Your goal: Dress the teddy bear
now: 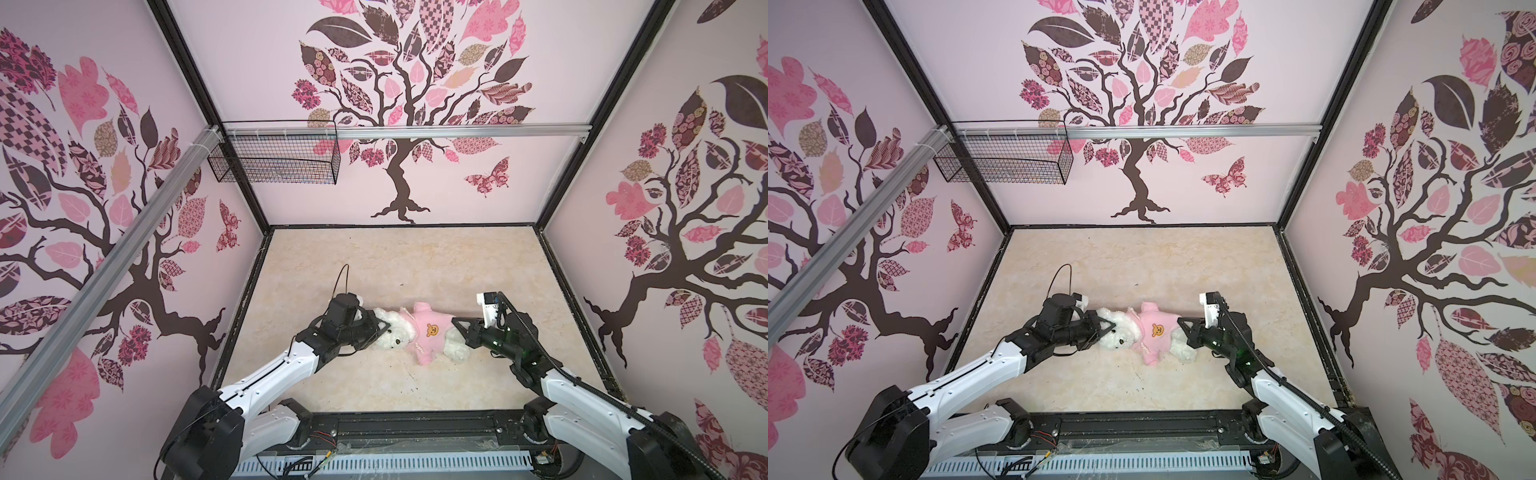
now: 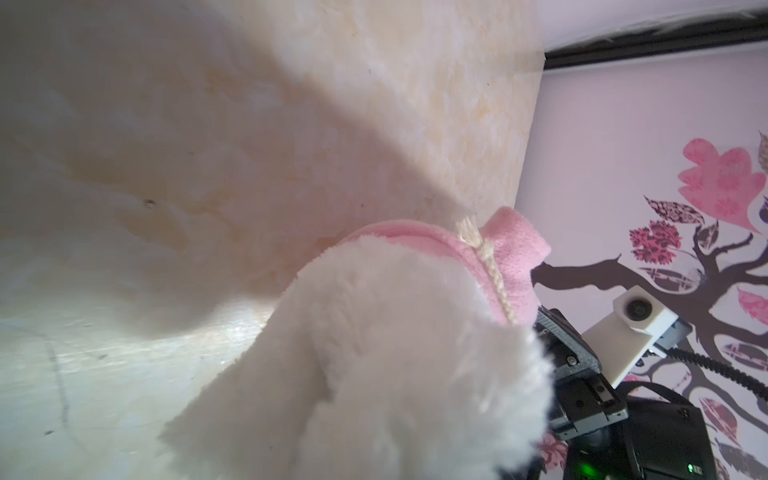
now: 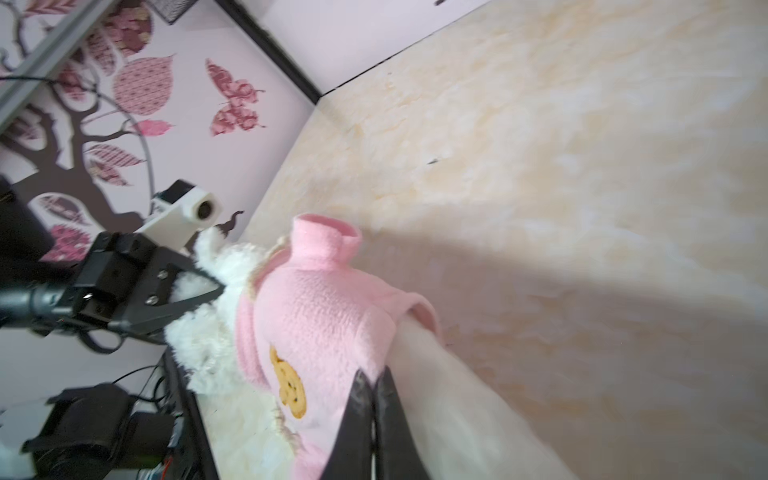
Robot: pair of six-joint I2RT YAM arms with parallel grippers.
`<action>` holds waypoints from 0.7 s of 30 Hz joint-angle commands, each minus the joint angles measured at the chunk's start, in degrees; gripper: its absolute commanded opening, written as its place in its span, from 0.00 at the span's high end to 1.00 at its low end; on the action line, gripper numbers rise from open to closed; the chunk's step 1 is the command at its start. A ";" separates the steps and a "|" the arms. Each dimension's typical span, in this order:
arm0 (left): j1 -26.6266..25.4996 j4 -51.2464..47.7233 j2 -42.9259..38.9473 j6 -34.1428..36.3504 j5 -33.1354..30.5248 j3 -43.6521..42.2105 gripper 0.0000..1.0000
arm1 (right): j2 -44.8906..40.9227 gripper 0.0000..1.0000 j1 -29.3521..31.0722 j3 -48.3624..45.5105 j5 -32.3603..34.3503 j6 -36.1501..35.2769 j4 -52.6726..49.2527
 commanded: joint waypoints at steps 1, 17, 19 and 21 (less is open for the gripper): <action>3.78 -4.81 -1.28 -0.92 -10.72 -2.17 1.00 | 1.51 1.00 -3.27 3.15 9.08 0.39 -5.60; -1.06 4.75 10.77 5.94 7.94 7.53 1.00 | 18.44 0.89 4.76 12.60 -1.74 -6.66 -6.27; -0.58 3.31 13.39 7.94 11.82 9.32 1.00 | 17.15 0.82 1.75 14.09 0.69 -8.13 -11.92; 0.89 2.24 15.14 9.61 14.63 10.21 1.00 | 13.97 0.72 -2.17 13.97 1.87 -8.14 -14.42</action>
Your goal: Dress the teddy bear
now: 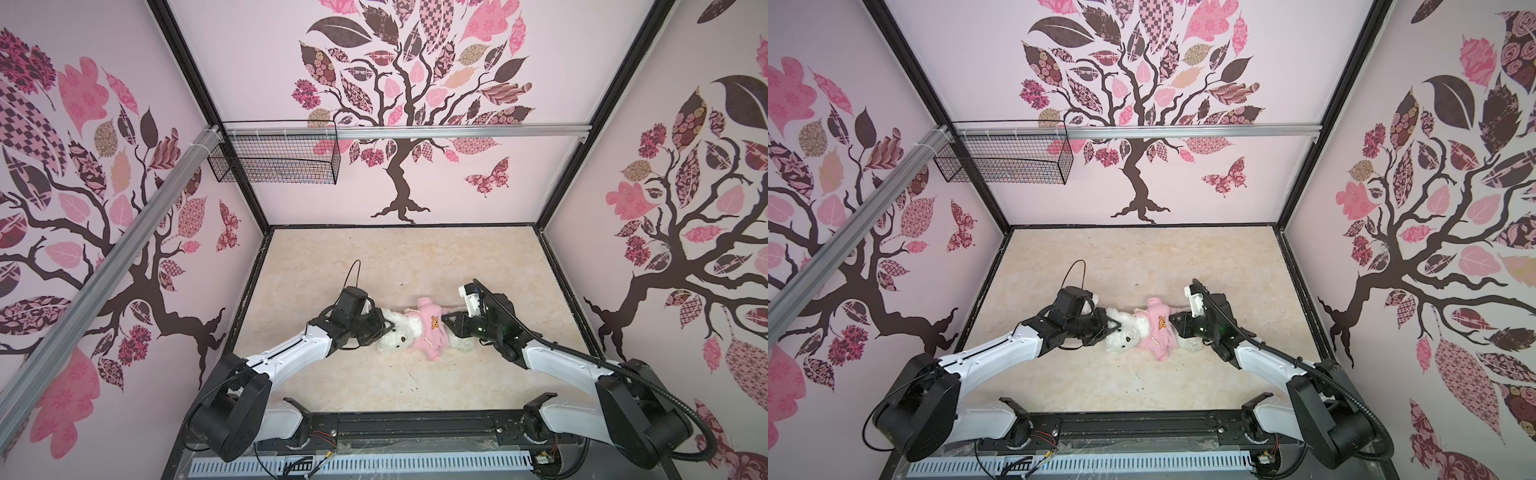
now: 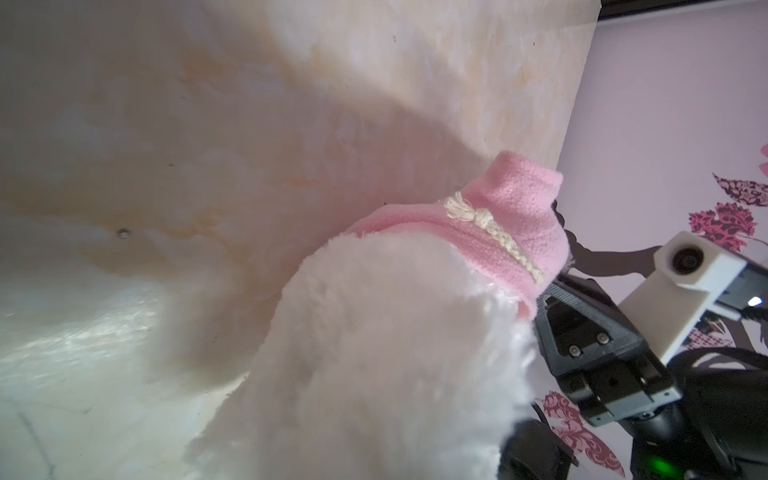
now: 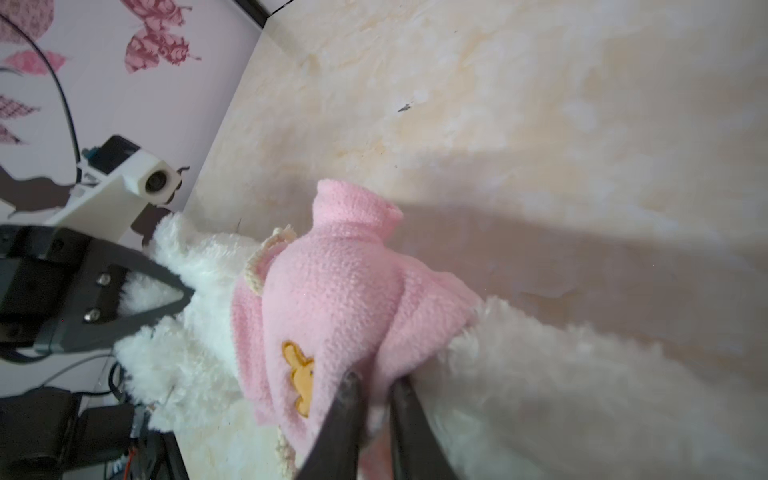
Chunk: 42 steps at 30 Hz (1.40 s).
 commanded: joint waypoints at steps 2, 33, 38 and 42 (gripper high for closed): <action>3.50 -0.31 3.05 5.18 8.71 4.42 1.00 | -7.62 0.68 -4.30 1.94 8.05 -4.40 -9.78; -24.54 -5.39 -9.46 76.66 -30.09 7.47 0.15 | 27.53 0.67 -2.75 15.48 -15.98 6.33 8.09; -25.37 -0.26 -1.13 93.20 -28.96 9.03 0.12 | 29.04 0.66 -5.38 12.67 -20.19 12.23 15.93; -25.38 3.30 6.90 100.90 -29.13 12.31 0.11 | 30.80 0.66 -6.40 12.34 -22.21 15.22 19.26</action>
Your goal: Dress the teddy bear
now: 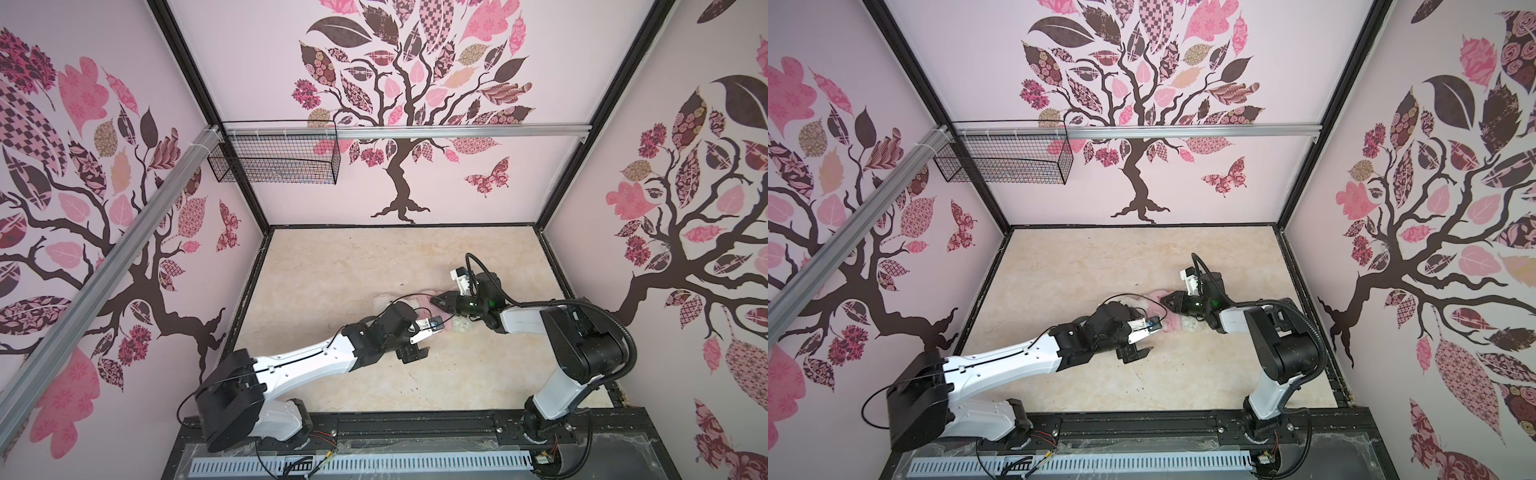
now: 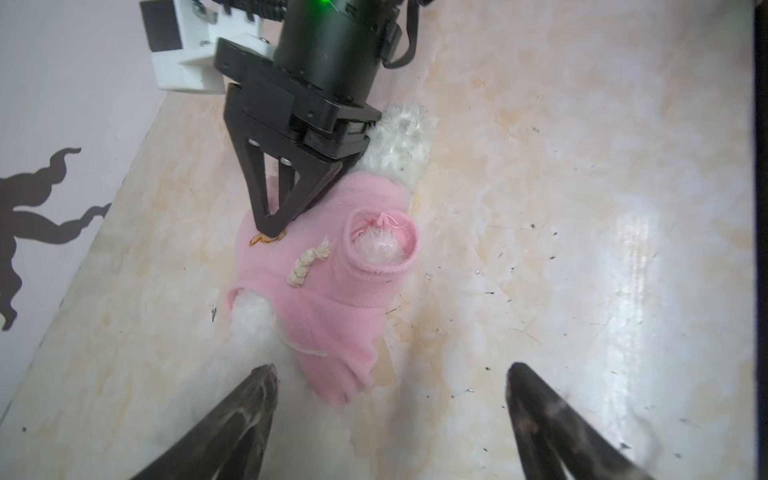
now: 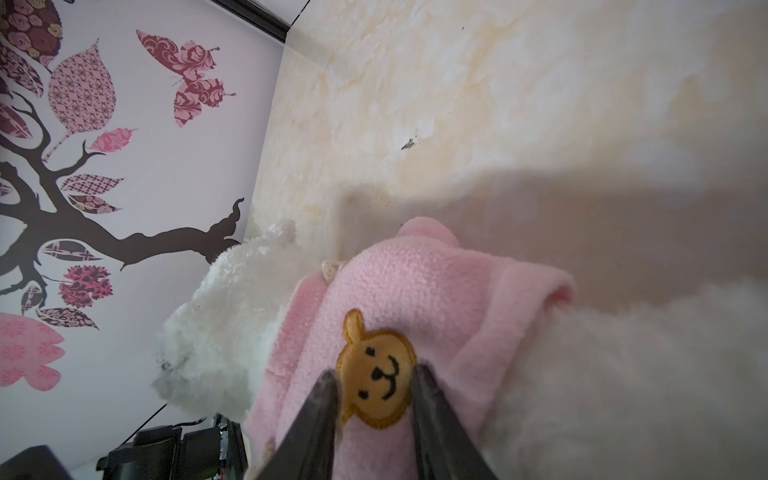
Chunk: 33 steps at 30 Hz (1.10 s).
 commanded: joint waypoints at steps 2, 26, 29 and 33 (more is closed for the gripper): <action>0.07 7.24 6.58 14.99 -0.81 3.73 0.11 | 2.94 0.66 -0.92 -0.38 -3.56 4.36 4.29; 8.08 11.60 13.96 10.26 6.79 6.87 0.94 | -12.23 0.63 -6.21 -5.78 -0.76 5.61 5.23; 12.05 5.22 9.00 4.55 17.42 7.76 0.97 | -24.94 0.58 -6.11 -6.99 4.37 -0.62 -1.61; 19.22 -6.67 3.68 -0.07 31.97 12.09 1.00 | -40.79 0.49 -4.41 -10.71 12.69 -11.37 -5.37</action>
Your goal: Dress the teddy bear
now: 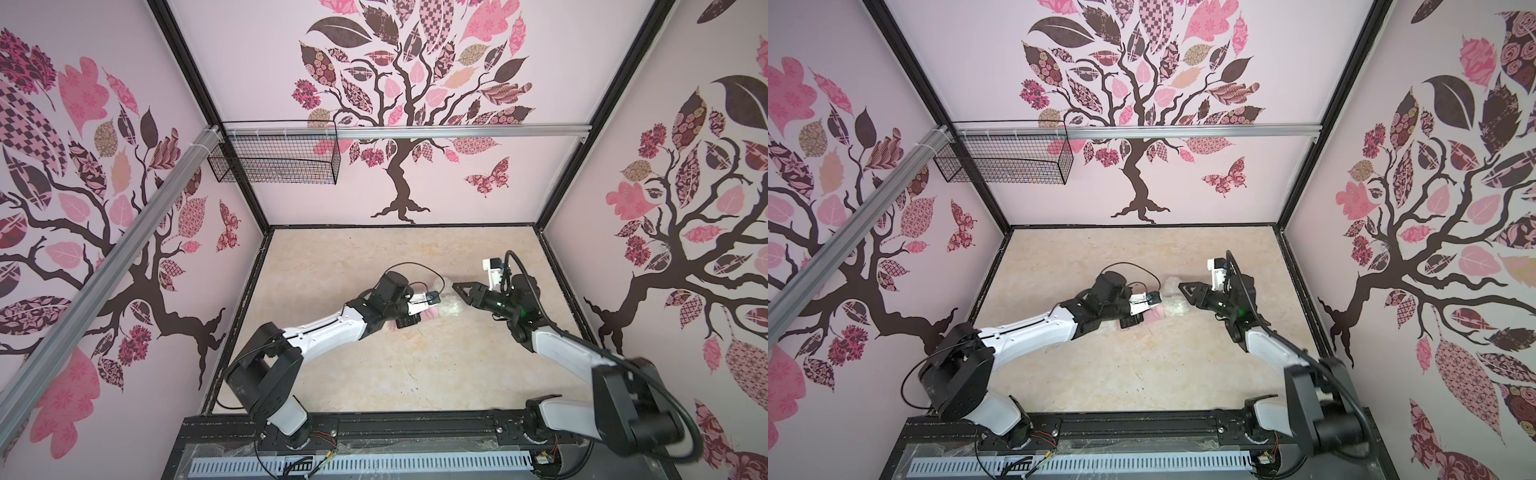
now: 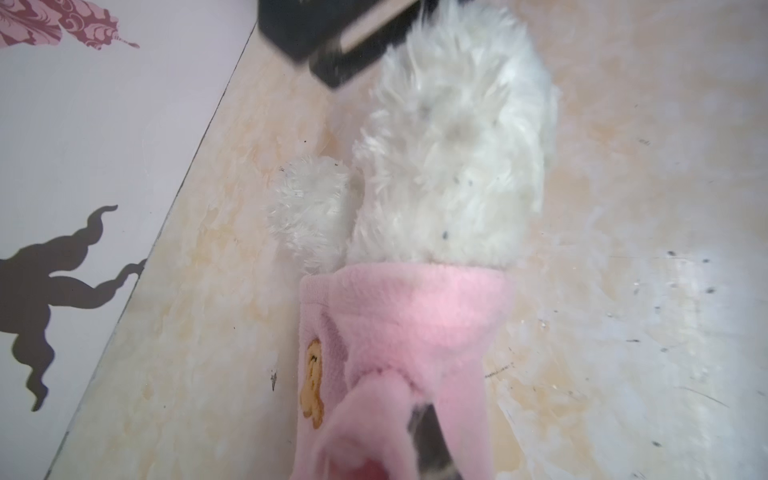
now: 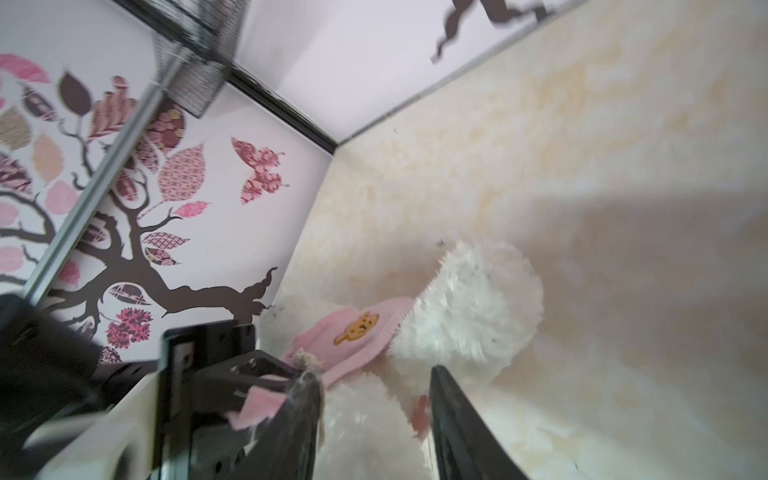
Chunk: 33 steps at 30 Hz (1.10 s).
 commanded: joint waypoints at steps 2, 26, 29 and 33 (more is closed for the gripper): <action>7.30 -14.22 -4.75 -7.67 21.24 6.26 1.00 | -12.46 0.45 3.35 -3.39 8.05 -13.48 -2.77; 15.18 -33.95 -8.97 -5.14 40.02 14.38 1.00 | -7.44 0.20 32.13 -7.93 15.50 -47.96 12.31; 13.93 -35.86 -8.47 -3.36 39.45 15.25 1.00 | -6.74 0.18 32.19 -7.77 13.90 -48.11 12.75; 11.56 -38.67 -7.62 -0.51 37.93 16.49 1.00 | -5.71 0.15 32.21 -7.52 12.35 -48.72 12.95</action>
